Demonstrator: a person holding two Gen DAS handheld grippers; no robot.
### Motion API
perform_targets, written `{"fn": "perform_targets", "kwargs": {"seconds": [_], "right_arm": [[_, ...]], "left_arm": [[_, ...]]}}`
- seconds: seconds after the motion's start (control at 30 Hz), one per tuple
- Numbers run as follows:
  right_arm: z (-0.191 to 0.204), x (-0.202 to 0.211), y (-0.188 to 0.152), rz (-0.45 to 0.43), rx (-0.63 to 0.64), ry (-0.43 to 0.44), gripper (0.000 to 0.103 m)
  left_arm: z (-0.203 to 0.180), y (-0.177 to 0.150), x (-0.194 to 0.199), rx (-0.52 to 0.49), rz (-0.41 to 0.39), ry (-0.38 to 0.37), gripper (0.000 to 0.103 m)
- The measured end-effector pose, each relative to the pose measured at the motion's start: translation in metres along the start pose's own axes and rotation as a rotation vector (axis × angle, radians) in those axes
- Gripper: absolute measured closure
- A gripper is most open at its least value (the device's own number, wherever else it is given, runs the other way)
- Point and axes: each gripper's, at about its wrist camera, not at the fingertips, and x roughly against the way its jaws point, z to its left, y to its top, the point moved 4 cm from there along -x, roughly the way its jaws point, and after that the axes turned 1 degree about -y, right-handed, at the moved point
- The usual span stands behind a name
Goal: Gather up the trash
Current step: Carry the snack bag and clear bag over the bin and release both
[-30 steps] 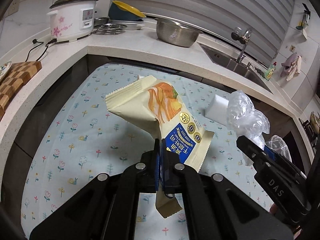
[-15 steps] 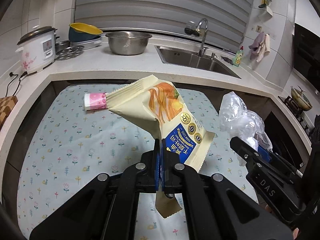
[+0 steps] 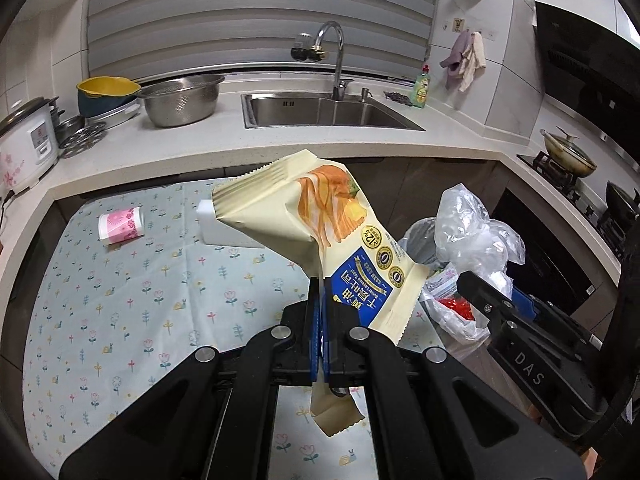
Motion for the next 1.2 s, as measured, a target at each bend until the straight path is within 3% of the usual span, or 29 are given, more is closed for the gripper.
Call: {"fn": "perform_targets", "kwargs": {"seconds": [0.67, 1.2], "right_arm": [[-0.123, -0.005, -0.001, 0.0, -0.138, -0.104, 0.072], [-0.171, -0.044, 0.001, 0.038, -0.17, -0.163, 0.072]], "left_arm": [[-0.111, 0.001, -0.058, -0.136, 0.068, -0.107, 0.102], [-0.154, -0.005, -0.124, -0.183, 0.161, -0.156, 0.102]]}}
